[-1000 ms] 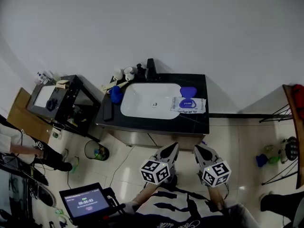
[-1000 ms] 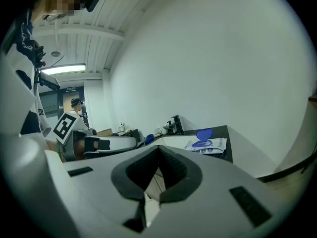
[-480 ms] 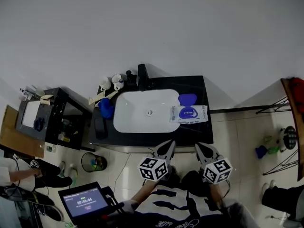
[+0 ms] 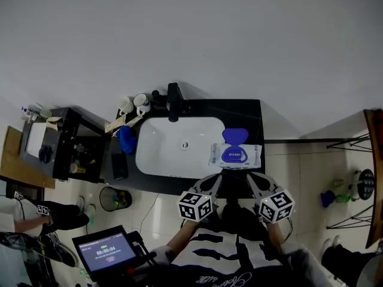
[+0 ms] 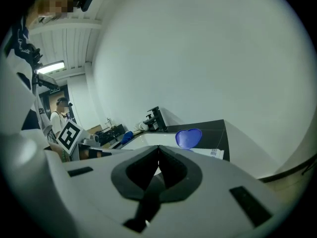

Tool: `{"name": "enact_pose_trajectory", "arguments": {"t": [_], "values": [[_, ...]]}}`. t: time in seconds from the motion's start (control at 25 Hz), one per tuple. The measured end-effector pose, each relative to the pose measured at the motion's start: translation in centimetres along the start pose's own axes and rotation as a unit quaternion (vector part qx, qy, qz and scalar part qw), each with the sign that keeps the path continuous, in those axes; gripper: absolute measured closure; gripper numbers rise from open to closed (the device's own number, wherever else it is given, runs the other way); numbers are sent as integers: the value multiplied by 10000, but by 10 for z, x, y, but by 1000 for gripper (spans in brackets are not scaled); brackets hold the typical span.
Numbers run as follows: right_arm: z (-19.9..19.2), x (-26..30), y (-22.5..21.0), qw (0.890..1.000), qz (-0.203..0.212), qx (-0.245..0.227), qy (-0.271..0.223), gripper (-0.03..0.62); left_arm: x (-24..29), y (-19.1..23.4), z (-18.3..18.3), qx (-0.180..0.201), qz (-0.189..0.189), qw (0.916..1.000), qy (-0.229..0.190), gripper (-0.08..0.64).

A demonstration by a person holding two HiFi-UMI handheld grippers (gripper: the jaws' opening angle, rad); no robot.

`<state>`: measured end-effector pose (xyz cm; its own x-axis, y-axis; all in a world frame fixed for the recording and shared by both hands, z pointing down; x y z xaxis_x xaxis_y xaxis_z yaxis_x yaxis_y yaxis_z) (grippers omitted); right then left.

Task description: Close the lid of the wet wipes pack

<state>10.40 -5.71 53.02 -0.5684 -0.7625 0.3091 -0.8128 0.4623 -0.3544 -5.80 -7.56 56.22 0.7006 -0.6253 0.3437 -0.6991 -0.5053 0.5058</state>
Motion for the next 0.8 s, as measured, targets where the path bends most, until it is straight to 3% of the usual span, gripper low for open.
{"name": "enact_pose_trajectory", "arguments": {"t": [0.36, 0.64, 0.8], "values": [[21, 63, -85, 9976, 288, -263, 570, 594, 59, 34, -11, -407, 541, 9969, 408, 561], [23, 129, -145, 9911, 363, -529, 1167, 594, 70, 56, -22, -596, 819, 9918, 780, 561], [16, 153, -166, 9869, 482, -432, 1480, 594, 73, 60, -22, -612, 883, 9903, 883, 561]]}}
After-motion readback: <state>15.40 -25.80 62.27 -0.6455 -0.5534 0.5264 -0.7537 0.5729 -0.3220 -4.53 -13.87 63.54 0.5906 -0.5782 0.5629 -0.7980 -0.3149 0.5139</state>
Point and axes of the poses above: the fingertips, and each gripper's own axes: x forward along the fingers, y to its left, z out of its top, the point moved 5 cm from there along -x, backward along the fingers, and after that the axes turned 3 degrees about -y, right-handed, at the moved point
